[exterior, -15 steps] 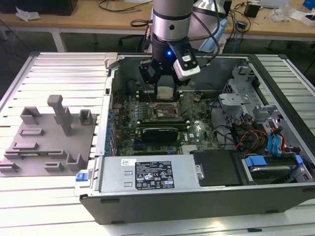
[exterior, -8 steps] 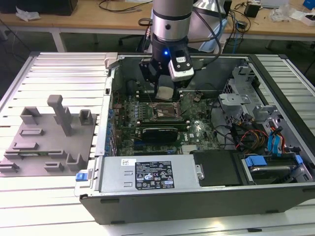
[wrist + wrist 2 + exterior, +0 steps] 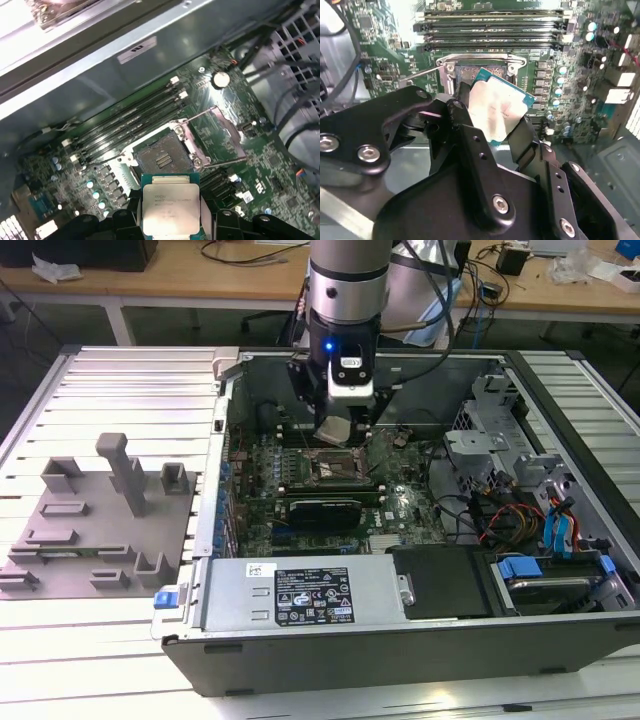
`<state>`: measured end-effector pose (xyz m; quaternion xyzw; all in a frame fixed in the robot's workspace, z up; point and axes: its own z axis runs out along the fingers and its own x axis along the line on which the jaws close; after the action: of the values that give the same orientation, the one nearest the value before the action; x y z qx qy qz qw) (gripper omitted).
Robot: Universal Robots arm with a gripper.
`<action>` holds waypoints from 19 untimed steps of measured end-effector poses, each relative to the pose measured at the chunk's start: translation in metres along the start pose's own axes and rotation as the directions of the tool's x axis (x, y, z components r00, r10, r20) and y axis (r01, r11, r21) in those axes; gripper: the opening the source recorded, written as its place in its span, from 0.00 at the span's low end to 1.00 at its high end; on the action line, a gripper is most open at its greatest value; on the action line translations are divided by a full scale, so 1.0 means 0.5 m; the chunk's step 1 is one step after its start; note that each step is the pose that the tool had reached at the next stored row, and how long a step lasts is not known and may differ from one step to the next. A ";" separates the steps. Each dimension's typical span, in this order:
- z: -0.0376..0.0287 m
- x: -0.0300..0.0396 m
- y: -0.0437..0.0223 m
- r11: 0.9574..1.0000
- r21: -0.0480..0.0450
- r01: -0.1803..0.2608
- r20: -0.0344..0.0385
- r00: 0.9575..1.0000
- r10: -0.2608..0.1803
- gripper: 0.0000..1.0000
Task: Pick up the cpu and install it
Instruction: 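Place the cpu into insertion slot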
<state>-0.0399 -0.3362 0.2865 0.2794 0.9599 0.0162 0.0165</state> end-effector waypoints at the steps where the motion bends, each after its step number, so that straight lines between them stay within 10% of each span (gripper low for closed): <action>1: 0.000 0.000 0.000 1.000 0.000 -0.015 0.001 1.000 0.015 0.55; 10: 0.000 0.000 0.000 0.976 0.004 -0.217 0.009 0.976 0.217 0.55; 19: 0.001 0.000 0.000 0.911 0.006 -0.412 0.019 0.911 0.411 0.55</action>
<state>-0.0399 -0.3361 0.2858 0.4754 0.8794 0.0124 0.0195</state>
